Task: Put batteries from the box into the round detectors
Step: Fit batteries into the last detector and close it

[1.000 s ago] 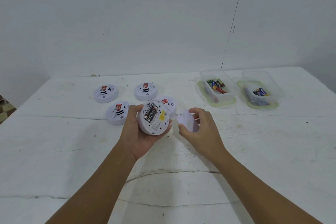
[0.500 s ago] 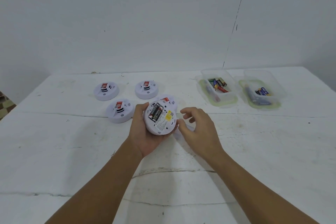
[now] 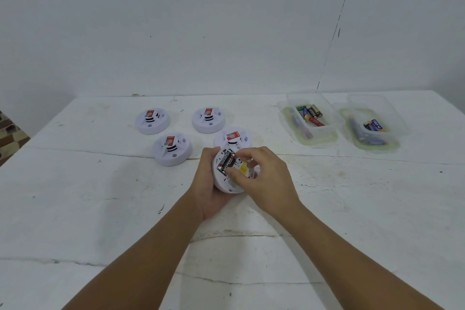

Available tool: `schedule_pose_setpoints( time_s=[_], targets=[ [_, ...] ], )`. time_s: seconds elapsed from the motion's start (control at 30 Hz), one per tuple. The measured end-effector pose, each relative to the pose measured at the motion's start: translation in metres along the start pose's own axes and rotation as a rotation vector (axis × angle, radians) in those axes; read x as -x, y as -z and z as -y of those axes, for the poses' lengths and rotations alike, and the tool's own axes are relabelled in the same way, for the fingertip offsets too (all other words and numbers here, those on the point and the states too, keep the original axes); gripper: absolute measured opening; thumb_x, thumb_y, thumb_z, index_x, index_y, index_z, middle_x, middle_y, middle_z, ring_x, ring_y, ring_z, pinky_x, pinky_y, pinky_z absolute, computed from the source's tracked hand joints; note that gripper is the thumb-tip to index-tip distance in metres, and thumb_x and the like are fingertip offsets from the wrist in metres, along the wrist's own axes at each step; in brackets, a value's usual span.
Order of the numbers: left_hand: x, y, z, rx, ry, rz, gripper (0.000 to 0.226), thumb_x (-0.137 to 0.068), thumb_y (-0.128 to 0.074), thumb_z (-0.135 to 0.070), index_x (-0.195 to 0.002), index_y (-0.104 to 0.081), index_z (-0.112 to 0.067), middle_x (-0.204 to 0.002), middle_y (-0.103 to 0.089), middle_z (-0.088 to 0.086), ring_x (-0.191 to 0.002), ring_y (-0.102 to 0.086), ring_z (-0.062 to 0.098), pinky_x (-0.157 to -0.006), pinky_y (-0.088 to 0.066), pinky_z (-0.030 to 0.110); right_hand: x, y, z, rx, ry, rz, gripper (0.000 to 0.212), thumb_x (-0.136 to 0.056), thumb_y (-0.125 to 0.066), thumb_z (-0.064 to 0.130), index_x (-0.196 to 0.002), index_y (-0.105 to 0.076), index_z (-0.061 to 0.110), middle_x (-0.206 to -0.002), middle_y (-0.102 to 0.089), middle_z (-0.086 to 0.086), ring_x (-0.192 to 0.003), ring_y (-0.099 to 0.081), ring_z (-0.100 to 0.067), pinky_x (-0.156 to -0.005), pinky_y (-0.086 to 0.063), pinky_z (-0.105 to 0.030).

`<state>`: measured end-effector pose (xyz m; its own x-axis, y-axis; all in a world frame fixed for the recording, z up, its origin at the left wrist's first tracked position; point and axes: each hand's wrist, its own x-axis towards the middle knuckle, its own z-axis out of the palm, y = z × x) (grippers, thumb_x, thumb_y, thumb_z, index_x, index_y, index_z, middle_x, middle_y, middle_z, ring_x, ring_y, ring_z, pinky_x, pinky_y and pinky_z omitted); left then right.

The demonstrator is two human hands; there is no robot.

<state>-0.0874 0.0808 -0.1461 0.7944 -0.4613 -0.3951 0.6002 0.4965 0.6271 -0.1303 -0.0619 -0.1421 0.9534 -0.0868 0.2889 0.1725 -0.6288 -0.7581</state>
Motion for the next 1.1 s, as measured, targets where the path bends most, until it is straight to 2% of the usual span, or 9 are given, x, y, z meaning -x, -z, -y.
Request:
schedule_pose_setpoints(
  time_s=[0.27, 0.4, 0.5, 0.63, 0.77, 0.87, 0.97, 1.03, 1.1],
  targets=[
    [0.001, -0.002, 0.001, -0.018, -0.010, 0.038, 0.041, -0.097, -0.043, -0.040, -0.107, -0.074, -0.015, -0.102, -0.072, 0.009, -0.089, -0.071, 0.021, -0.069, -0.059, 0.033, -0.002, -0.010, 0.009, -0.149, -0.139, -0.019, 0.028, -0.085, -0.082, 0.035, -0.108, -0.067, 0.029, -0.100, -0.062, 0.013, -0.088, -0.058, -0.002, -0.076, -0.046, -0.017],
    [0.003, -0.003, 0.002, -0.022, -0.031, 0.055, 0.039, -0.098, -0.042, -0.037, -0.100, -0.074, -0.015, -0.094, -0.070, 0.006, -0.083, -0.069, 0.018, -0.067, -0.056, 0.030, -0.003, -0.020, 0.011, -0.222, -0.165, -0.006, 0.028, -0.088, -0.077, 0.026, -0.109, -0.060, 0.022, -0.100, -0.055, 0.005, -0.090, -0.055, -0.012, -0.079, -0.047, -0.026],
    [0.004, -0.003, 0.003, -0.022, -0.035, 0.062, 0.036, -0.096, -0.044, -0.037, -0.096, -0.073, -0.015, -0.091, -0.070, 0.005, -0.083, -0.069, 0.018, -0.069, -0.054, 0.029, 0.000, -0.025, 0.013, -0.209, -0.132, -0.022, 0.029, -0.087, -0.074, 0.024, -0.110, -0.057, 0.018, -0.100, -0.050, 0.007, -0.096, -0.052, -0.017, -0.085, -0.049, -0.035],
    [0.005, -0.002, 0.003, -0.013, -0.037, 0.075, 0.034, -0.096, -0.043, -0.035, -0.102, -0.069, -0.013, -0.093, -0.071, 0.006, -0.086, -0.070, 0.018, -0.073, -0.056, 0.028, 0.005, -0.026, 0.018, -0.249, -0.096, -0.057, 0.031, -0.080, -0.064, 0.034, -0.105, -0.051, 0.020, -0.096, -0.051, 0.007, -0.092, -0.053, -0.018, -0.080, -0.050, -0.039],
    [0.004, -0.002, 0.004, -0.025, -0.047, 0.052, 0.040, -0.094, -0.046, -0.037, -0.117, -0.070, -0.015, -0.103, -0.071, 0.007, -0.094, -0.068, 0.020, -0.079, -0.053, 0.032, 0.007, -0.027, 0.019, -0.312, -0.107, -0.064, 0.025, -0.088, -0.066, 0.030, -0.106, -0.050, 0.024, -0.102, -0.057, 0.003, -0.094, -0.058, -0.020, -0.081, -0.053, -0.044],
    [0.002, 0.000, 0.004, -0.033, -0.058, 0.042, 0.046, -0.095, -0.044, -0.041, -0.126, -0.071, -0.019, -0.111, -0.072, 0.007, -0.099, -0.068, 0.021, -0.082, -0.052, 0.034, 0.007, -0.022, 0.019, -0.369, -0.124, -0.072, 0.020, -0.098, -0.068, 0.020, -0.108, -0.051, 0.022, -0.102, -0.061, 0.004, -0.089, -0.062, -0.014, -0.078, -0.054, -0.033],
    [0.002, 0.000, 0.004, -0.037, -0.056, 0.051, 0.045, -0.095, -0.043, -0.041, -0.115, -0.076, -0.019, -0.107, -0.073, 0.007, -0.095, -0.069, 0.020, -0.078, -0.055, 0.033, 0.006, -0.016, 0.021, -0.450, -0.175, -0.081, 0.018, -0.098, -0.067, 0.014, -0.105, -0.052, 0.022, -0.095, -0.062, 0.009, -0.080, -0.060, -0.003, -0.070, -0.049, -0.018],
    [0.002, -0.001, 0.004, -0.064, -0.057, 0.062, 0.045, -0.096, -0.042, -0.042, -0.107, -0.077, -0.017, -0.104, -0.073, 0.008, -0.090, -0.070, 0.020, -0.075, -0.056, 0.034, 0.004, -0.013, 0.023, -0.519, -0.231, -0.142, 0.020, -0.097, -0.066, 0.013, -0.104, -0.051, 0.025, -0.089, -0.062, 0.007, -0.078, -0.061, -0.005, -0.068, -0.051, -0.022],
    [0.003, -0.001, 0.005, -0.094, -0.062, 0.062, 0.046, -0.095, -0.041, -0.043, -0.110, -0.075, -0.015, -0.107, -0.072, 0.010, -0.091, -0.068, 0.022, -0.079, -0.056, 0.037, 0.002, -0.007, 0.023, -0.585, -0.295, -0.208, 0.025, -0.094, -0.065, 0.014, -0.103, -0.050, 0.031, -0.090, -0.062, -0.002, -0.083, -0.066, -0.019, -0.071, -0.056, -0.037]
  ],
)
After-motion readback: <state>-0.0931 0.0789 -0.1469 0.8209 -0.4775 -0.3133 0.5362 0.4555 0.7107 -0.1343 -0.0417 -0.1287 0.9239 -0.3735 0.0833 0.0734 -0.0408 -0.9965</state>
